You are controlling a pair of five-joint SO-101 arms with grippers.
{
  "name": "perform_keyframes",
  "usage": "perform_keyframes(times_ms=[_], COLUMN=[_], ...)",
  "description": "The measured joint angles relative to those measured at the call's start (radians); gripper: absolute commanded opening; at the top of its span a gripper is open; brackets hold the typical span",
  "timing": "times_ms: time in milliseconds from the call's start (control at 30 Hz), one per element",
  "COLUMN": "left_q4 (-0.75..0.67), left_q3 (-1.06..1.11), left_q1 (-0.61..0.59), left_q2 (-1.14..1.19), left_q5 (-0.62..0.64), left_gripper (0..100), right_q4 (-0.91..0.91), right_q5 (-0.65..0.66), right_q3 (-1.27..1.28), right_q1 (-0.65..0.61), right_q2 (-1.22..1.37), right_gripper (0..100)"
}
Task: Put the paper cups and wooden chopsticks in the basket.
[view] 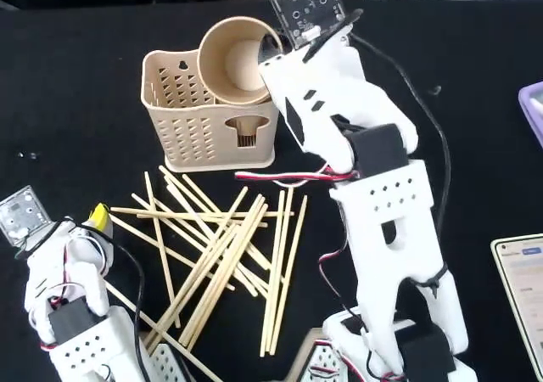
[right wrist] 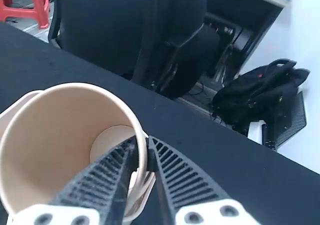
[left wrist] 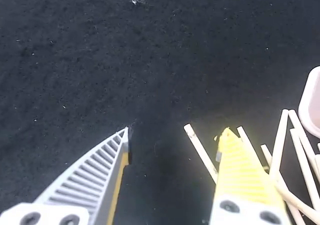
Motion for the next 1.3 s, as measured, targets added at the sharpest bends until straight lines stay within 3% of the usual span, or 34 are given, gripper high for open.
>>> perform_keyframes(times_ms=[67,167,267,400,800,1100,1300], left_q4=[0.0,0.0,0.0,0.0,0.0,0.0,0.0], left_q3=[0.0,0.0,0.0,0.0,0.0,0.0,0.0], left_q1=[0.0,0.0,0.0,0.0,0.0,0.0,0.0], left_q2=[0.0,0.0,0.0,0.0,0.0,0.0,0.0], left_q5=[0.0,0.0,0.0,0.0,0.0,0.0,0.0], left_gripper=[28,28,28,28,28,28,28], right_q4=[0.0,0.0,0.0,0.002,-0.002,-0.187,-0.187], right_q5=[0.002,0.0,-0.086,-0.203,-0.206,-0.206,-0.206], right_q3=[0.0,0.0,0.0,0.0,-0.003,-0.006,-0.006], right_q1=[0.0,0.002,0.002,0.003,0.003,0.003,0.003], right_q2=[0.017,0.035,0.034,-0.005,-0.02,0.109,0.106], right_gripper=[4.2,16.8,24.3,24.3,24.3,24.3,24.3])
